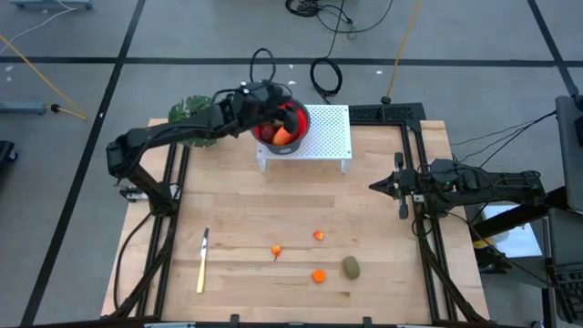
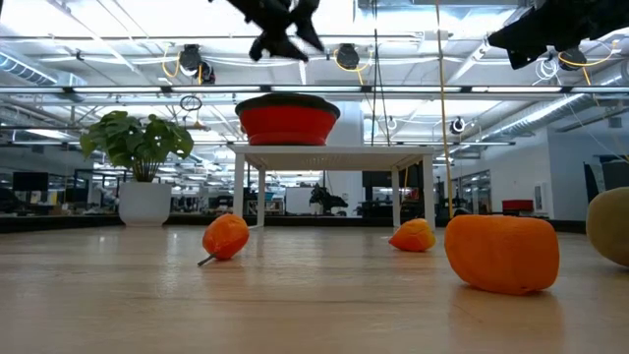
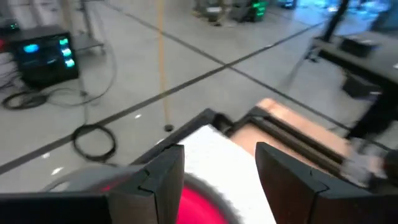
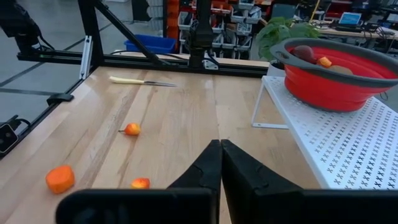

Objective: Pick & Place Fruit
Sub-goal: Put the pear into the red strainer bowl on the shelf

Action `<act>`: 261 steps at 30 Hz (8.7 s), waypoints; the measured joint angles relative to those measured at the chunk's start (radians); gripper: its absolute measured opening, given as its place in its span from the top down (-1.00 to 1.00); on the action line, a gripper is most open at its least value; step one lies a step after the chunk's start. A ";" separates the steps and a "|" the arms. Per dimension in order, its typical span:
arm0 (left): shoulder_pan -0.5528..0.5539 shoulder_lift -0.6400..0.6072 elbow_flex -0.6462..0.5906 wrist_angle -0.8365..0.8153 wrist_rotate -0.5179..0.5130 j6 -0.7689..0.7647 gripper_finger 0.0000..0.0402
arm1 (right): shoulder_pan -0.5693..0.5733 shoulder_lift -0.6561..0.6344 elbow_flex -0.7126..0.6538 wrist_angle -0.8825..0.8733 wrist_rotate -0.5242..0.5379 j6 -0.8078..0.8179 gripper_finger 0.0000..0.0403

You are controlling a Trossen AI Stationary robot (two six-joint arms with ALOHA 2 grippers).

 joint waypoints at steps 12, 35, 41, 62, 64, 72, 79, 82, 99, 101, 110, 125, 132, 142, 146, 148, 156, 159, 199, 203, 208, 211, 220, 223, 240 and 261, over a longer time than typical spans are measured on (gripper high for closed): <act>-0.291 -0.065 0.028 -0.179 0.009 -0.144 0.29 | 0.000 0.000 0.000 -0.001 -0.002 0.044 0.98; -0.787 0.068 0.027 -0.303 -0.079 -0.569 0.76 | 0.000 0.000 0.000 -0.014 -0.003 0.079 0.98; -0.815 0.147 0.027 -0.347 -0.073 -0.644 0.90 | 0.000 0.000 0.000 -0.015 -0.003 0.079 0.98; -0.822 0.358 0.026 -0.575 0.151 -1.118 0.89 | 0.000 0.001 0.000 -0.015 -0.003 0.052 0.98; -0.825 0.363 0.026 -0.575 0.151 -1.132 0.89 | 0.000 0.000 0.000 -0.015 -0.003 0.052 0.98; -0.827 0.367 0.026 -0.621 0.129 -1.210 0.73 | 0.000 0.001 0.000 -0.015 -0.003 0.052 0.98; -0.825 0.367 0.026 -0.629 0.085 -1.267 0.23 | 0.000 0.001 0.000 -0.015 -0.003 0.052 0.98; -0.825 0.373 0.026 -0.645 0.040 -1.280 0.03 | 0.000 0.001 0.000 -0.015 -0.003 0.052 0.98; -0.789 0.487 0.026 -0.627 0.086 -1.279 -0.26 | 0.000 0.001 0.000 -0.031 -0.003 0.049 0.98; -0.785 0.487 0.026 -0.628 0.066 -1.279 -0.26 | 0.000 0.001 0.000 -0.030 -0.003 0.049 0.98; -0.770 0.487 -0.006 -0.628 0.120 -1.273 -0.26 | 0.000 0.001 0.000 -0.031 -0.003 0.049 0.98; -0.770 0.487 -0.050 -0.615 0.132 -1.308 -0.01 | 0.000 0.001 0.000 -0.031 -0.003 0.049 0.98; -0.770 0.487 -0.050 -0.616 0.114 -1.306 0.26 | 0.000 0.001 0.000 -0.030 -0.002 0.049 0.98; -0.770 0.485 -0.050 -0.619 0.125 -1.274 0.39 | 0.000 0.001 0.000 -0.030 -0.002 0.049 0.98; -0.767 0.456 -0.050 -0.628 0.159 -1.201 0.40 | 0.000 0.000 0.000 -0.030 -0.002 0.049 0.98; -0.767 0.429 -0.050 -0.630 0.158 -1.142 0.40 | 0.000 0.001 0.000 -0.030 -0.002 0.049 0.98; -0.765 0.275 -0.049 -0.584 0.086 -0.737 0.40 | 0.000 0.001 0.000 -0.030 -0.002 0.051 0.98; -0.768 0.210 -0.049 -0.518 0.062 -0.569 0.40 | 0.000 0.001 0.000 -0.030 -0.002 0.052 0.98; -0.775 -0.039 -0.048 0.611 0.791 0.537 0.40 | 0.000 0.000 0.000 -0.030 0.001 0.018 0.98; -0.775 -0.039 -0.048 0.612 0.794 0.513 0.40 | 0.000 0.000 0.000 -0.030 0.001 0.018 0.98; -0.776 -0.039 -0.048 0.606 0.704 0.401 0.40 | 0.000 0.001 0.000 -0.030 0.001 0.018 0.98; -0.770 -0.039 -0.048 0.572 0.563 0.259 0.40 | 0.000 0.000 0.000 -0.031 0.001 0.018 0.98; -0.702 -0.039 -0.048 0.320 0.119 -0.138 0.40 | 0.000 0.001 0.000 -0.031 0.001 0.018 0.98; -0.658 -0.039 -0.048 0.233 0.021 -0.231 0.40 | 0.000 0.001 0.000 -0.030 0.001 0.018 0.98; -0.297 -0.039 -0.048 -0.085 -0.149 -0.036 0.40 | 0.000 0.000 0.000 -0.030 0.001 0.018 0.98; 0.109 -0.039 -0.048 -0.289 0.100 0.040 0.40 | 0.000 0.000 0.000 -0.030 0.001 0.018 0.98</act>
